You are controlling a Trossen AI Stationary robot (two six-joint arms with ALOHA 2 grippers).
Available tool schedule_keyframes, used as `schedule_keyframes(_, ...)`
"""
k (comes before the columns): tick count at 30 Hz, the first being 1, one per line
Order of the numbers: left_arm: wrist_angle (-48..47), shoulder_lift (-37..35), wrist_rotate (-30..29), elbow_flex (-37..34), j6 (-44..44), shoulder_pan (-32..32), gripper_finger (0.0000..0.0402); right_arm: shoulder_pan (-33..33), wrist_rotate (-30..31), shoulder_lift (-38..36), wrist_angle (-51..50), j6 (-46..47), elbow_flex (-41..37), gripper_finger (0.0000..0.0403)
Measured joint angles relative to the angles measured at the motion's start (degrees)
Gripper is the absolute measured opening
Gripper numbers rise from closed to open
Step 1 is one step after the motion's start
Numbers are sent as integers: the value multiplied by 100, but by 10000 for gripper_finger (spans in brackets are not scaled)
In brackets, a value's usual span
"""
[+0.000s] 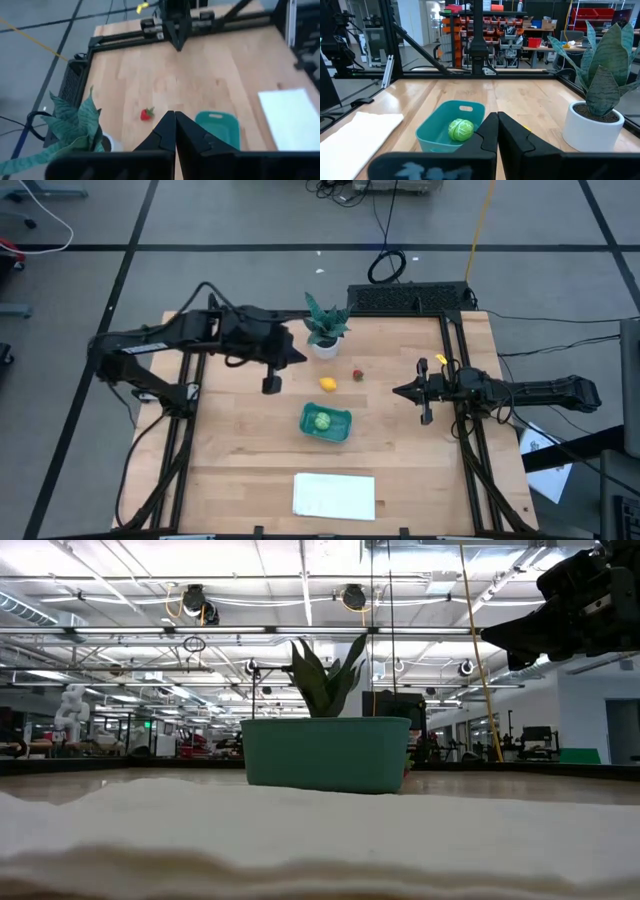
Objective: Pick and placing Produce into tupperware
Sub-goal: Put the red strawberry into the green bin
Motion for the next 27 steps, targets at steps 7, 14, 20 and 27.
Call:
schedule_keyframes(7, 578, -69, 35, -2, -163, -60, 8, 0, 2, 0, 0, 0, 0, 0)
schedule_keyframes(14, 465, -200, -124, -5, -47, -88, 7, 0, 0, 0, -30, 0, 0, 0)
schedule_keyframes(20, 396, -615, -290, -123, 78, -87, 4, 0, 0, 0, -43, -12, 0, 0)
schedule_keyframes(27, 666, -1408, -607, -650, 68, -40, 4, 0, 1, 7, -6, -21, 0, 0)
